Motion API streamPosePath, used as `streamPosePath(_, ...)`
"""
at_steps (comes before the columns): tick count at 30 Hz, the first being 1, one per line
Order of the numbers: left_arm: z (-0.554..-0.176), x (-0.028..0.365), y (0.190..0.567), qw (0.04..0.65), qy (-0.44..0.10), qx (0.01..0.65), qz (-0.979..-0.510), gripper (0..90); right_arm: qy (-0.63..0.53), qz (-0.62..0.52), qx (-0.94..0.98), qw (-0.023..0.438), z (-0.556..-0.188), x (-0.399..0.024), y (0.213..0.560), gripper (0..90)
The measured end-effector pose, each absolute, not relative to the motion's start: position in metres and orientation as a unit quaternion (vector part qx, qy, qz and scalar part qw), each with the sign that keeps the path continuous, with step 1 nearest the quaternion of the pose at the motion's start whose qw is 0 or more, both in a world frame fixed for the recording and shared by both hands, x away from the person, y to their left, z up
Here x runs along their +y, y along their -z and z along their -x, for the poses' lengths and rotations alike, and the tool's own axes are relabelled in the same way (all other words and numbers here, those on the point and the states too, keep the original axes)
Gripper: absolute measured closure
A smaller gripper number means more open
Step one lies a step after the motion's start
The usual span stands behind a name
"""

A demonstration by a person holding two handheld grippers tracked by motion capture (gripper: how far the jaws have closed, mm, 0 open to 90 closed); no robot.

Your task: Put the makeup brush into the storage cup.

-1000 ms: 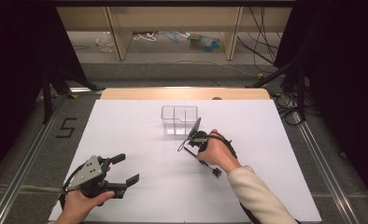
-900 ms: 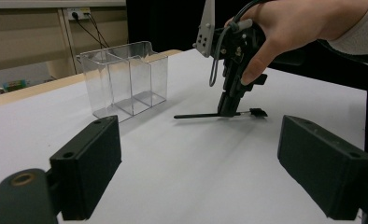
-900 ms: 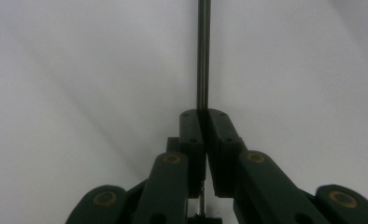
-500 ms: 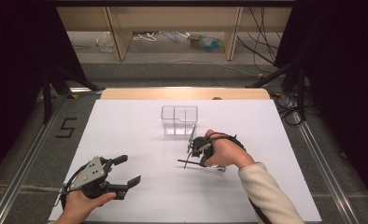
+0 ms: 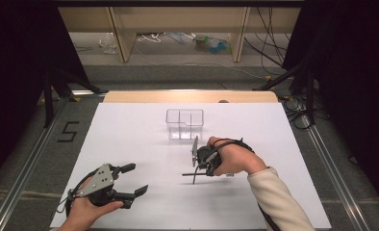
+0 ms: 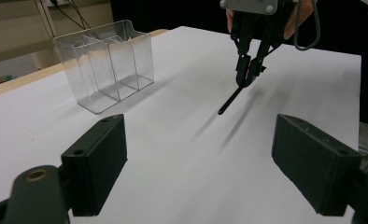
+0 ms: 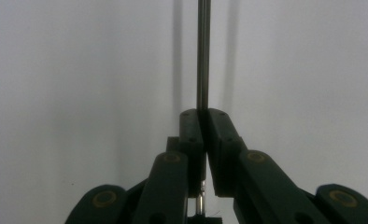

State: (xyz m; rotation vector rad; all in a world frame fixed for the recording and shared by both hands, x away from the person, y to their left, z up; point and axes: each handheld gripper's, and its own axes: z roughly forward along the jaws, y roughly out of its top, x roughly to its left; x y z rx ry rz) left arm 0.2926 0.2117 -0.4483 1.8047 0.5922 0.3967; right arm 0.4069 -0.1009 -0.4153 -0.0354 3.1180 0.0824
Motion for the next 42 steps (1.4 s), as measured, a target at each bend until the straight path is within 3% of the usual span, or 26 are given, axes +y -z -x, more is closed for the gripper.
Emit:
streamPosePath(33, -0.311, 0.144, 0.464, 0.503, -0.134, 0.161, -0.838, 28.3, -0.026, 0.051, 0.998, 0.016, -0.391, -0.084, 0.405, 85.6)
streamPosePath(42, -0.317, 0.129, 0.467, 0.494, -0.127, 0.138, -0.849, 35.9, -0.024, 0.059, 0.998, 0.014, -0.385, -0.077, 0.404, 85.6)
